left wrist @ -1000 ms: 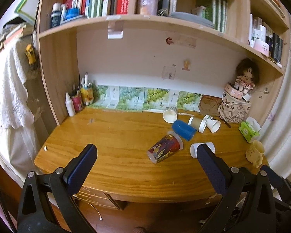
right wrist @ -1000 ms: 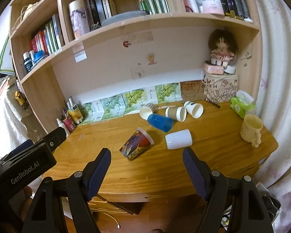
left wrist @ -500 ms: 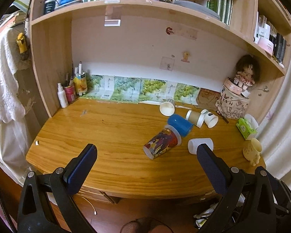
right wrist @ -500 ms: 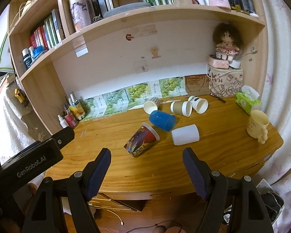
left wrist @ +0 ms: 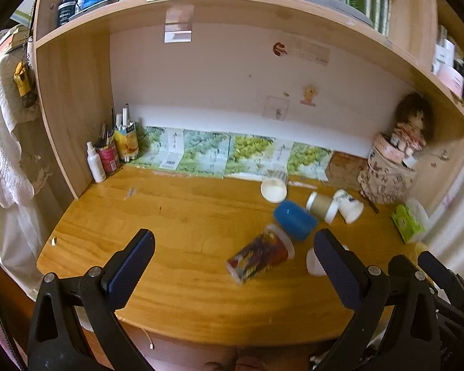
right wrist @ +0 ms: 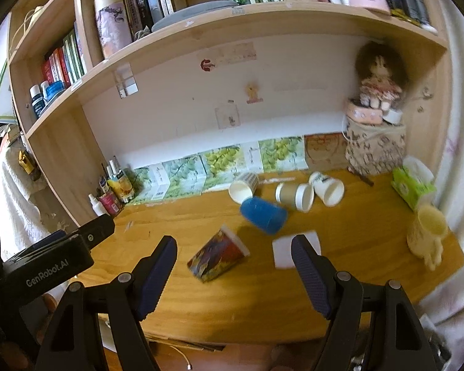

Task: Flip cup upright
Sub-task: 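Move the right tool toward the cups lying on the desk, then close the right gripper on the grey-checkered paper cup lying sideways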

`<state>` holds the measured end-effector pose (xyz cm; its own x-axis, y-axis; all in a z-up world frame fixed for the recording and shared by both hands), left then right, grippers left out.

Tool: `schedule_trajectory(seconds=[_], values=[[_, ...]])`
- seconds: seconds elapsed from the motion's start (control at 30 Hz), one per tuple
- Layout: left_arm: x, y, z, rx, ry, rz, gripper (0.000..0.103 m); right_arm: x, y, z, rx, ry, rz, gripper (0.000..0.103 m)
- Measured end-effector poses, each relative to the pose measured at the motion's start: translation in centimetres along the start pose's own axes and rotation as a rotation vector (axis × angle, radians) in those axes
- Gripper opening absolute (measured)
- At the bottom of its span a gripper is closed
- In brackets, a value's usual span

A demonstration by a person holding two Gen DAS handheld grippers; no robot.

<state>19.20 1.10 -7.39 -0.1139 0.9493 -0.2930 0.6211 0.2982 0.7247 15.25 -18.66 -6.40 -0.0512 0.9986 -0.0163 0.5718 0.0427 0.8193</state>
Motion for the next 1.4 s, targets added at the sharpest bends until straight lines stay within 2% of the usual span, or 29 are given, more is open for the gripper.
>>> schedule_trajectory(seconds=[0.3,0.5,0.87,1.17,1.4], values=[[-2.3,3.0,4.5,-0.017,0.054,-0.062,0.103,-2.9,4.7,5.6,-0.004,0.067,-0.077,0.077],[-4.5,3.2,7.7,0.052,0.055,-0.032,0.103,-4.2,6.9,9.0,0.005,0.082,-0.207,0.077],[-7.3,2.0,13.5,0.192,0.043,-0.023,0.103,-5.6,9.0,16.0,0.055,0.138,-0.576,0.077],[-7.5,1.8,16.7,0.233,0.028,-0.077,0.103,-4.9,9.2,22.3,0.074,0.216,-0.96,0.077],[-7.6,1.3,18.4,0.249,0.011,-0.1,0.103,-3.5,10.0,26.6,0.057,0.272,-1.196,0.077]])
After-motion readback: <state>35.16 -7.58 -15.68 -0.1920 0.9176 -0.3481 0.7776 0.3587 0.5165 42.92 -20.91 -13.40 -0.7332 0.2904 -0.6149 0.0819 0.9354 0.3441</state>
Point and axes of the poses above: each gripper's, at about its wrist camera, not at the fingertips, and z roughly the way its jaws point, x to its left, y to its top, the point moved 6 cm from there along z, roughly the way its jaws point, and after that the axes turned 13 degrees about -z, right-handed, at the moved point
